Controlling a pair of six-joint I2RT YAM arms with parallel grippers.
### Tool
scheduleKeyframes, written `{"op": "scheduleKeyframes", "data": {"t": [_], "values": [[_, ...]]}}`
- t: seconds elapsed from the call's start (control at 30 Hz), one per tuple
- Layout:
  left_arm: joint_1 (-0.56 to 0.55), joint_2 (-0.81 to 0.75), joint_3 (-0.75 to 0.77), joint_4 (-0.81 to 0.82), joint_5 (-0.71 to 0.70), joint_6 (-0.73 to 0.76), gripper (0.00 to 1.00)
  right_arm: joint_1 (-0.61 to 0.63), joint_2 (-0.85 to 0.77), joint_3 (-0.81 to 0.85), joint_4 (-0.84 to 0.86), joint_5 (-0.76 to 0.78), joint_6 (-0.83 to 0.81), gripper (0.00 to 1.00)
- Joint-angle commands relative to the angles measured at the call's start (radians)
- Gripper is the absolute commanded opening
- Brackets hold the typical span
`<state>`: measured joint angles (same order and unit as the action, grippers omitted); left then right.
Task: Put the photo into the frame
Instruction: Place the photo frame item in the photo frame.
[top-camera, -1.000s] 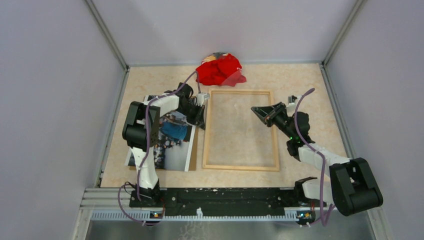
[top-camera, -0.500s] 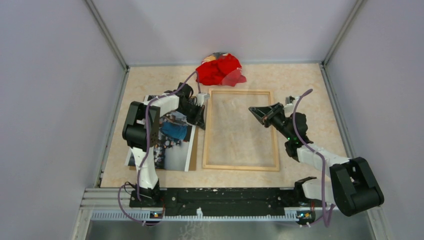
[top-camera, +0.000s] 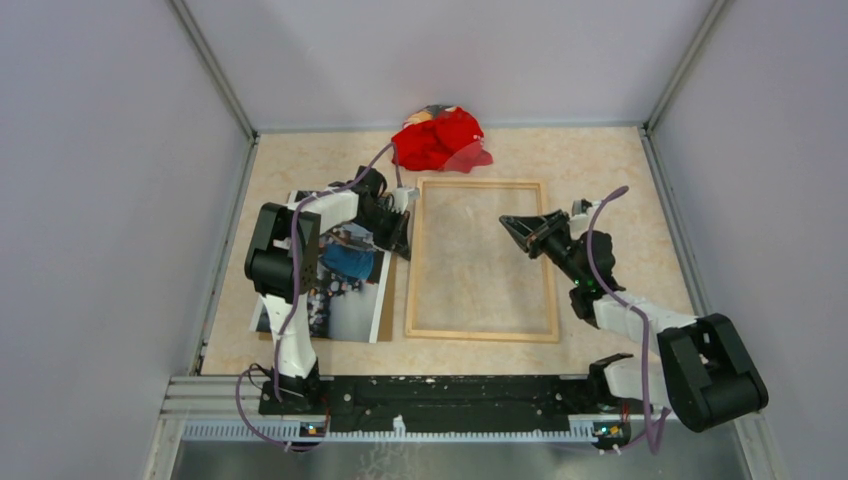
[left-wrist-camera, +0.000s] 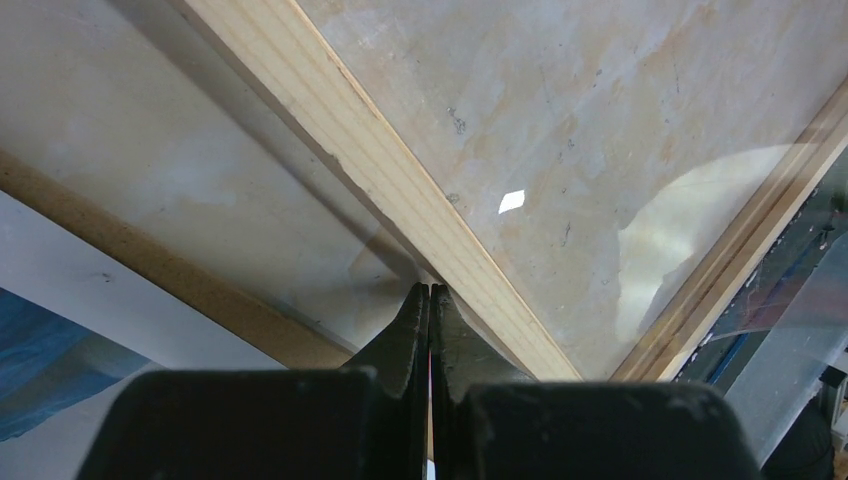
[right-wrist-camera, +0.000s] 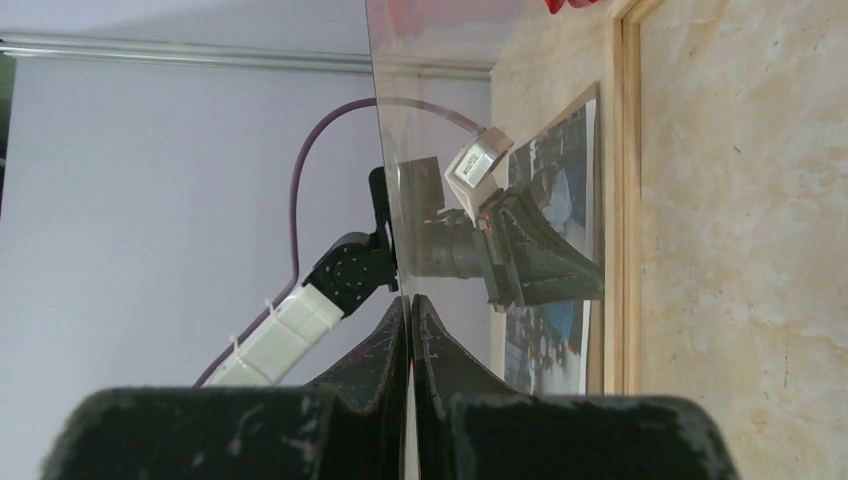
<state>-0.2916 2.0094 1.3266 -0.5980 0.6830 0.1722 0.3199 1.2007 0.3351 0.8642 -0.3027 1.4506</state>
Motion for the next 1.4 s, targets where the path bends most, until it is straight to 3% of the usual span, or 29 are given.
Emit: {"op": "scheduleKeyframes", "data": {"t": [0.0,1.37], "values": [[-0.012,-0.054,-0.007,0.027,0.027,0.012,0.00,0.023,0.017,-0.010,0.097,-0.007,0.051,0.00],[-0.012,-0.064,-0.022,0.033,0.027,0.015,0.00,0.077,0.000,0.023,0.097,0.065,0.131,0.00]]}}
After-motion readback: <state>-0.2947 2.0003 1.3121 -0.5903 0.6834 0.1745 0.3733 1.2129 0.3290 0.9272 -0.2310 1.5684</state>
